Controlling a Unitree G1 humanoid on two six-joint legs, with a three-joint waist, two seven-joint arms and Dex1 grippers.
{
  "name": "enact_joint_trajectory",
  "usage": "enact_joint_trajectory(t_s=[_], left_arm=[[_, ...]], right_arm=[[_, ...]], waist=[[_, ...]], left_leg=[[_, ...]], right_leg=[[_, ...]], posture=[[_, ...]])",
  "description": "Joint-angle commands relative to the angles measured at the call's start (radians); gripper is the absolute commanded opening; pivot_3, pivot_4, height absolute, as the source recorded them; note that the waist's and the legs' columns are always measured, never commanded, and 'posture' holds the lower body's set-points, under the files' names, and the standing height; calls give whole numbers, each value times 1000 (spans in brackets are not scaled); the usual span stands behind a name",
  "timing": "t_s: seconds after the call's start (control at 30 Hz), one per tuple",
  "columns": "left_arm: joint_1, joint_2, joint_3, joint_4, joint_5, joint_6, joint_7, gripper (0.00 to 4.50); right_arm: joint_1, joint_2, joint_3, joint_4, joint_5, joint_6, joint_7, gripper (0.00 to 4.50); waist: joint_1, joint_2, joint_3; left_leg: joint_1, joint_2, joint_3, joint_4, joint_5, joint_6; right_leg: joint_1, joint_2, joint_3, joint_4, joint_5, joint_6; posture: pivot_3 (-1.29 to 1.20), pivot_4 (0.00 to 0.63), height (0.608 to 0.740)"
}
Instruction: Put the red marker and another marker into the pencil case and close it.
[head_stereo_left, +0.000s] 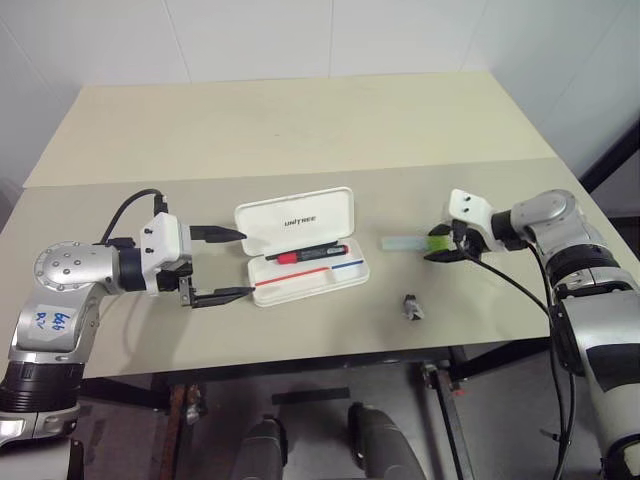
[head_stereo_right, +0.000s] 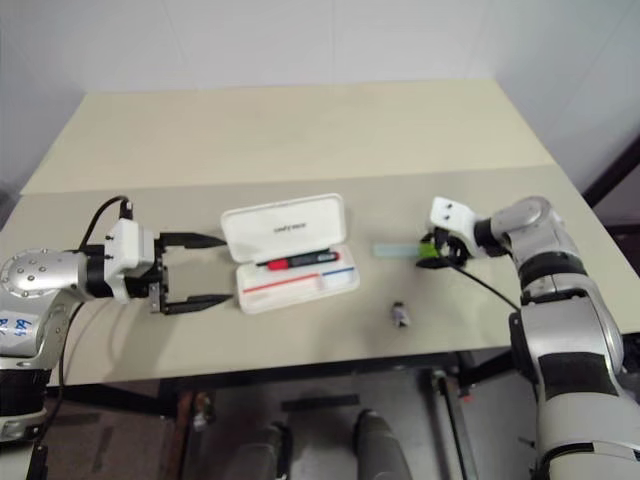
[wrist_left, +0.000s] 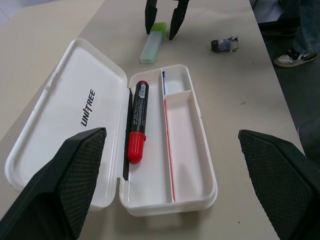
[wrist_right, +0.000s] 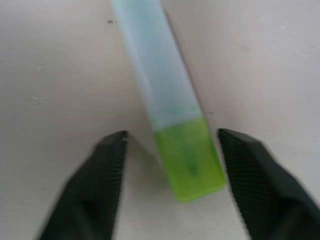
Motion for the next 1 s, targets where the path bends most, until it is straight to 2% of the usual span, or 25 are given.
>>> enact_joint_trajectory(t_s=[0.03,0.07,0.1,0.33,0.6,0.67,0.8,1.0], left_arm=[[3,6,4,-42,-17,1,8,4500],[1,5,2,-41,-16,1,7,4500],[-1,5,-1,-40,-15,1,6,4500],[-42,-15,-43,-17,-4,-12,-1,4500],[-49,-11,-60,4,-9,-15,-15,4500],[-36,-1,-53,18,-7,-21,-26,4500],[-7,25,-40,57,8,-43,-43,4500],[25,32,-27,102,13,-67,-32,4500]], right_arm=[[0,12,-8,0,1,10,75,1501],[2,13,-7,-2,-1,9,88,1156],[4,14,-8,-3,0,15,108,1069],[31,31,-32,-40,22,-39,156,1070],[41,21,-120,-159,154,-24,275,1070],[55,4,-121,-238,198,14,320,1070],[134,-6,-65,-525,311,168,337,1070],[209,46,6,-800,329,325,287,1070]], waist=[[0,0,0],[0,0,0],[0,0,0],[0,0,0],[-2,1,1],[-1,1,1],[1,2,1],[2,1,1]], left_leg=[[0,0,0,0,0,0],[0,1,0,-1,0,0],[0,1,0,-1,0,0],[0,2,-1,-3,-1,-2],[0,3,0,-2,-1,-2],[0,3,0,-1,-1,-2],[0,3,-1,-2,-1,-2],[0,3,-1,-1,-1,-2]], right_leg=[[0,0,0,0,0,0],[0,1,0,0,0,0],[0,1,0,1,0,-1],[-1,3,0,0,-1,-2],[-1,4,0,3,-1,-2],[-1,4,0,4,-1,-2],[-2,4,0,5,-1,-2],[-3,4,0,6,-2,-3]], posture=[[0,150,740],[0,150,740],[0,150,740],[0,150,740],[0,150,740],[0,150,740],[0,150,740],[0,150,740]])
